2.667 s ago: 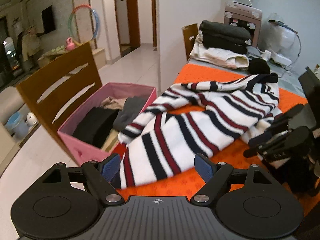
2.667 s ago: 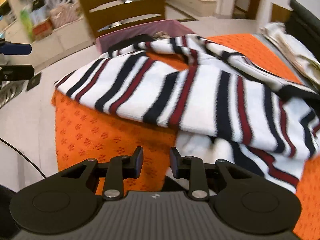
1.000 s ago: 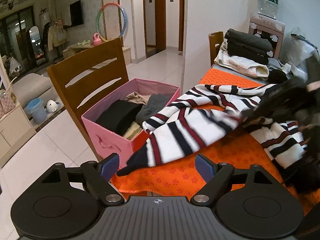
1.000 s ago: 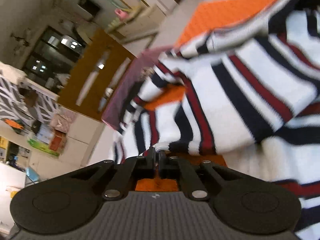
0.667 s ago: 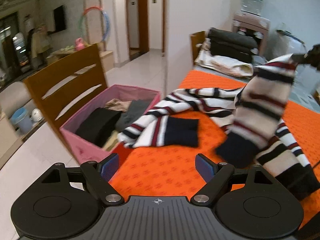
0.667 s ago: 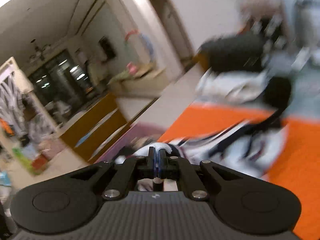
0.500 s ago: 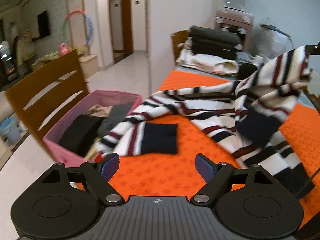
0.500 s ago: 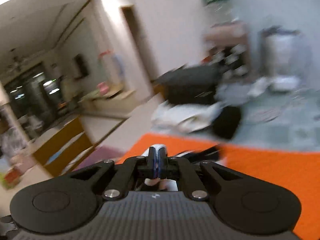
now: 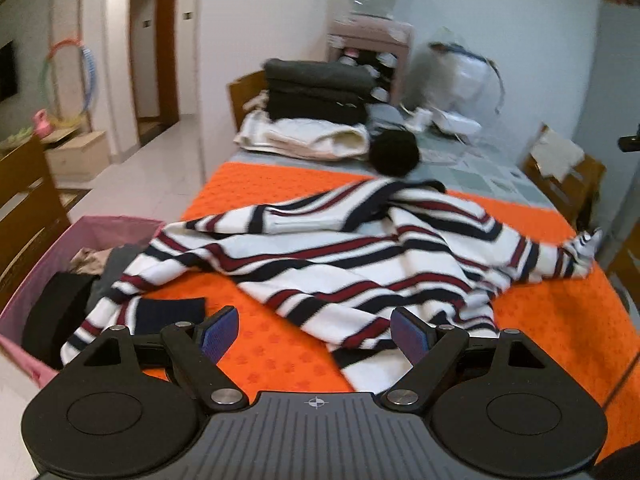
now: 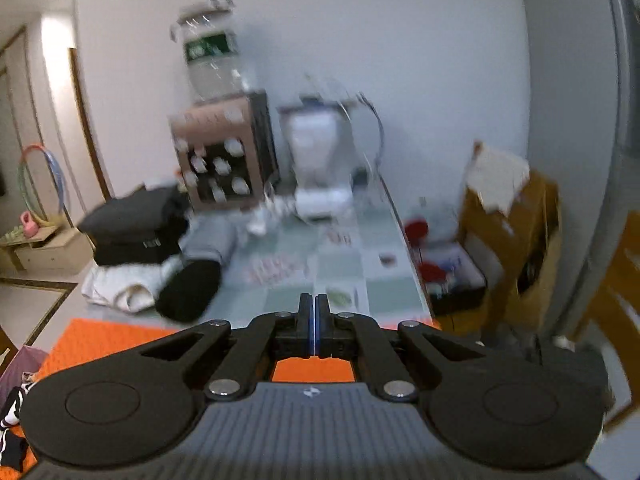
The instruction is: Fold clothes
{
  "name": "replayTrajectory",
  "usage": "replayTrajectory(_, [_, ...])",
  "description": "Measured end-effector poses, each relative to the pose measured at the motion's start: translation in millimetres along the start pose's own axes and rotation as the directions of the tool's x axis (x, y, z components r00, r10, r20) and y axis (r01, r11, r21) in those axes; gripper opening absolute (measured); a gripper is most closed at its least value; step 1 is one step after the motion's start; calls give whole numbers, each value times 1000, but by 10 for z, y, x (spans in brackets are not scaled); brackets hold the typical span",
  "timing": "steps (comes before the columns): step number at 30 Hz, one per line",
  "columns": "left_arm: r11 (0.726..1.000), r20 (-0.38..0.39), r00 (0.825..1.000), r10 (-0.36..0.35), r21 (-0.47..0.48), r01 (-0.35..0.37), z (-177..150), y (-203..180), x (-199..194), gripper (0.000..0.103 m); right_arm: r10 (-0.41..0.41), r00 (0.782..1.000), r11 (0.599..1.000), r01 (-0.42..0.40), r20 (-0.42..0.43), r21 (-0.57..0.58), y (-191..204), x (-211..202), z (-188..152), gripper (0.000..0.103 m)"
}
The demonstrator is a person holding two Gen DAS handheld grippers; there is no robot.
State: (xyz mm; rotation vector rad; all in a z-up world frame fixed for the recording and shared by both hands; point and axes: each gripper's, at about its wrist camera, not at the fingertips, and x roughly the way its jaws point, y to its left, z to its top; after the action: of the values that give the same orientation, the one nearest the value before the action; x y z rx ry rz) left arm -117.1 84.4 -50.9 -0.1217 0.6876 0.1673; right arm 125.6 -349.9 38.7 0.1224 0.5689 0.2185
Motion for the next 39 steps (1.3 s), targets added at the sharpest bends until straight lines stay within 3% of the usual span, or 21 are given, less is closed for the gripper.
replayTrajectory(6, [998, -47, 998, -37, 54, 39, -95, -125, 221, 83, 57, 986, 998, -52, -156, 33, 46, 190, -404, 6])
replayTrajectory(9, [995, -71, 996, -55, 78, 61, -167, -167, 323, 73, 130, 965, 991, -131, -230, 12, 292, 187, -683, 11])
replayTrajectory(13, [982, -86, 994, -73, 167, 86, -257, -249, 367, 73, 238, 919, 961, -269, -313, -58, 770, 84, -1007, 25])
replayTrajectory(17, [960, -100, 989, -109, 249, 131, -351, -288, 316, 73, 340, 854, 890, -428, -395, -160, 1291, -64, -1294, 30])
replayTrajectory(22, [933, -120, 982, -146, 312, 177, -466, -297, 200, 73, 435, 772, 750, -595, -464, -287, 1803, -309, -1575, 36])
replayTrajectory(27, [916, -137, 979, -152, 352, 192, -604, -290, 70, 73, 501, 679, 565, -726, -537, -391, 2273, -541, -1841, 45])
replayTrajectory(29, [913, -142, 978, -150, 359, 192, -654, -282, 17, 73, 513, 653, 495, -755, -557, -430, 2414, -598, -1938, 51])
replayTrajectory(33, [924, -141, 982, -124, 345, 166, -724, -222, -94, 73, 477, 647, 344, -761, -595, -550, 2710, -647, -2166, 59])
replayTrajectory(39, [948, -119, 990, -70, 302, 104, -781, -122, -247, 73, 385, 696, 57, -673, -606, -737, 3017, -717, -2605, 57])
